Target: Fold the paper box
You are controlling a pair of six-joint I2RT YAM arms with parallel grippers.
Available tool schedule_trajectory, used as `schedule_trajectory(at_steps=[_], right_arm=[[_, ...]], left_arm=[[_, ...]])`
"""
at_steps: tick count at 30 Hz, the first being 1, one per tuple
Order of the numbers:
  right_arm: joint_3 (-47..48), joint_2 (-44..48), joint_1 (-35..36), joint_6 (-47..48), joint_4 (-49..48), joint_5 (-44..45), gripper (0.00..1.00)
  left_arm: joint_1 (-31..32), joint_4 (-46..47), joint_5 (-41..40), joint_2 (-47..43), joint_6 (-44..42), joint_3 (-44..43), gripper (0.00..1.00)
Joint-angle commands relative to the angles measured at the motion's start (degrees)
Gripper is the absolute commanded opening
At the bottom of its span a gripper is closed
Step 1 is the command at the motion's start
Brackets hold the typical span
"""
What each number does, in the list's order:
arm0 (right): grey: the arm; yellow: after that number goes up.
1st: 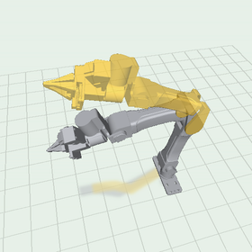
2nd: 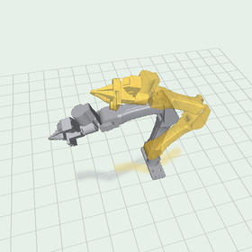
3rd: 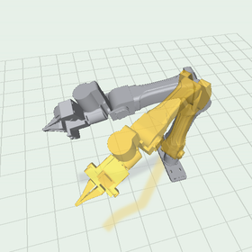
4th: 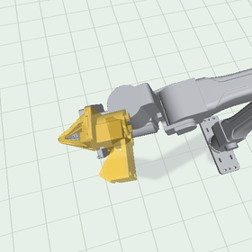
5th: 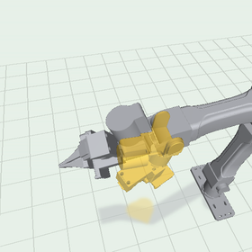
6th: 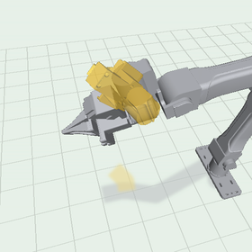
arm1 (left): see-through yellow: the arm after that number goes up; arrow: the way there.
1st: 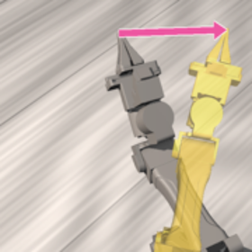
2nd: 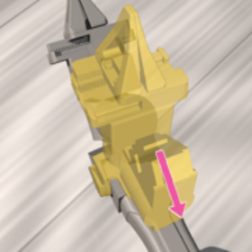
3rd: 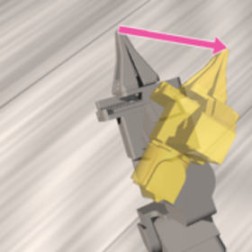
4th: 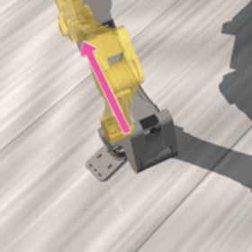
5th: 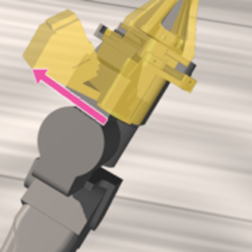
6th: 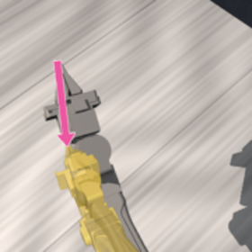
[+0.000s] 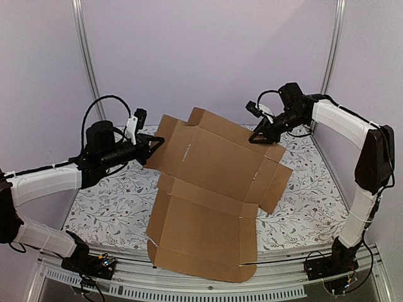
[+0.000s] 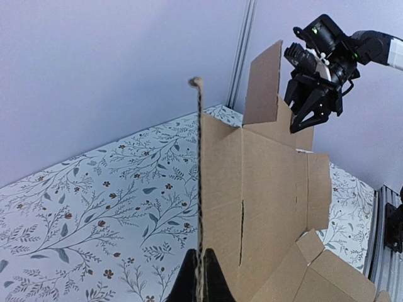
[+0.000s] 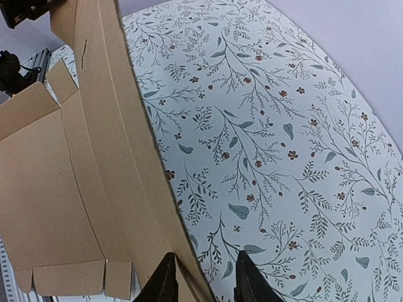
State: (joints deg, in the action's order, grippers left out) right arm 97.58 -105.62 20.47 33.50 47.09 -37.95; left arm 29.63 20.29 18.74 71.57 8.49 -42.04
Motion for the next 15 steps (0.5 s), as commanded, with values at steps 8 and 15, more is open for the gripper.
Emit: schedule_trajectory(at_steps=[8, 15], right_arm=[[-0.99, 2.53, 1.57, 1.08, 0.97, 1.16, 0.02], [-4.09, 5.38, 5.23, 0.78, -0.13, 5.66, 0.0]], left_arm=[[0.61, 0.82, -2.14, -0.06, 2.08, 0.21, 0.0], [1.08, -1.76, -4.11, 0.04, 5.17, 0.3, 0.19]])
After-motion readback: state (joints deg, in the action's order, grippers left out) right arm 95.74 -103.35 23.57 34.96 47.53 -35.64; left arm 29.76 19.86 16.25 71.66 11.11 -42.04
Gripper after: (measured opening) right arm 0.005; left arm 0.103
